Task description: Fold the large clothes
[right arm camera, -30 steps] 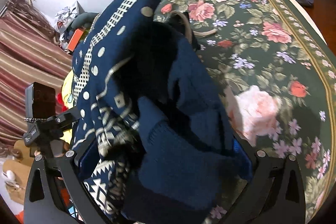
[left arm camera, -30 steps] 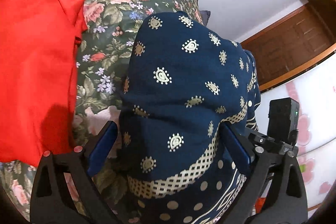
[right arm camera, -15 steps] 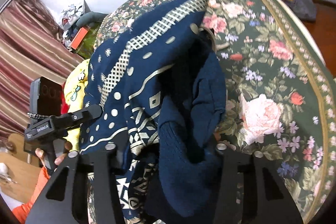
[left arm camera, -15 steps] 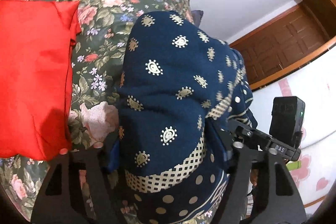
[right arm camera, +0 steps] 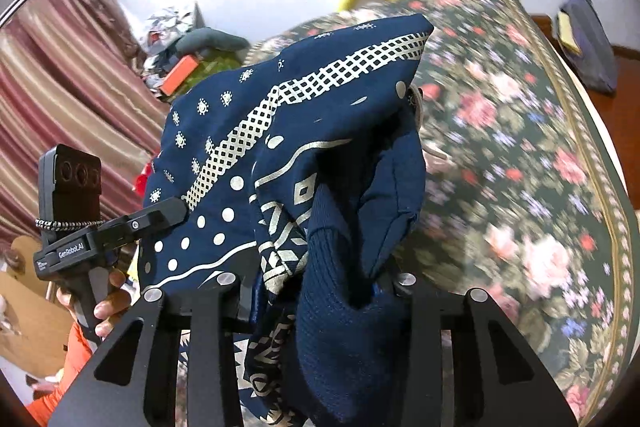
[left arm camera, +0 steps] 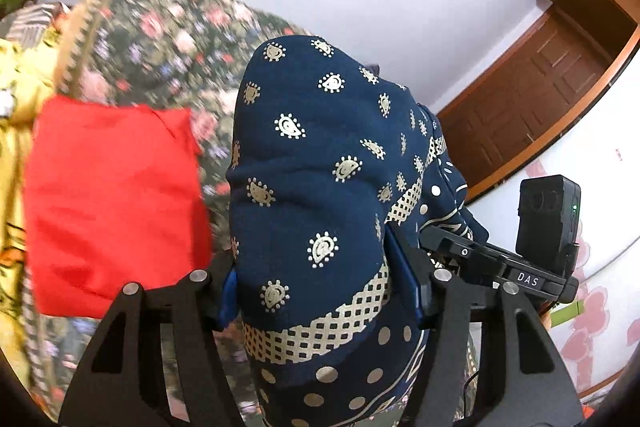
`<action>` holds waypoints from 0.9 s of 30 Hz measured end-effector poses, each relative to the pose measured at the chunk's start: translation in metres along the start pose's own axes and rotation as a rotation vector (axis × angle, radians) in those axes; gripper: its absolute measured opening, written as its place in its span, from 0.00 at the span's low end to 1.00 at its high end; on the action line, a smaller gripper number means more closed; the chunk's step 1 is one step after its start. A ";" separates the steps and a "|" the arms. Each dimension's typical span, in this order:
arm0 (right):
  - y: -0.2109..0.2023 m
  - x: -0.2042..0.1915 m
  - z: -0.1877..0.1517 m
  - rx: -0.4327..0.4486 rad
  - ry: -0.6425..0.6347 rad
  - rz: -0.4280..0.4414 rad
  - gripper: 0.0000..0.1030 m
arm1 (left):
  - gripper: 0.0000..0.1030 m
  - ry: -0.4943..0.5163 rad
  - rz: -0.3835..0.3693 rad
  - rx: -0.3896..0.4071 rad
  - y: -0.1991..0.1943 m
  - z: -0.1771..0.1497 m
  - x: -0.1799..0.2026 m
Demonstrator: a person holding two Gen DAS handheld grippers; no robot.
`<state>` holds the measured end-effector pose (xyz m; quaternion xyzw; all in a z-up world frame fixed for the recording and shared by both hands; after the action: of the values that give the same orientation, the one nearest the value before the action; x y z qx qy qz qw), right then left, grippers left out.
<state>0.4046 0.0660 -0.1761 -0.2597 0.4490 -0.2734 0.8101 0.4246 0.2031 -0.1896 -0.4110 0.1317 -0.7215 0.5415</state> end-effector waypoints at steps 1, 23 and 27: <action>0.007 -0.010 0.004 0.000 -0.014 0.004 0.34 | 0.60 -0.003 0.008 0.011 -0.009 0.002 -0.006; 0.231 -0.045 -0.020 -0.227 -0.092 -0.050 0.32 | 0.62 -0.183 0.287 -0.088 -0.008 -0.052 -0.235; 0.231 -0.044 -0.024 -0.229 -0.135 -0.083 0.38 | 0.74 -0.201 0.273 -0.071 -0.005 -0.062 -0.244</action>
<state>0.4125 0.2566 -0.3156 -0.3863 0.4108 -0.2355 0.7916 0.3939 0.4066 -0.3352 -0.4783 0.1566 -0.5914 0.6300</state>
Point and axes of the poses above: each gripper's, at about its wrist camera, not at the fingertips, and y roughly the way its jaws point, x to its right, z to its top, the point moved 7 cm from there along y, roughly the way its jaws point, and after that the axes turned 10 degrees about y, right-handed, at the moved point
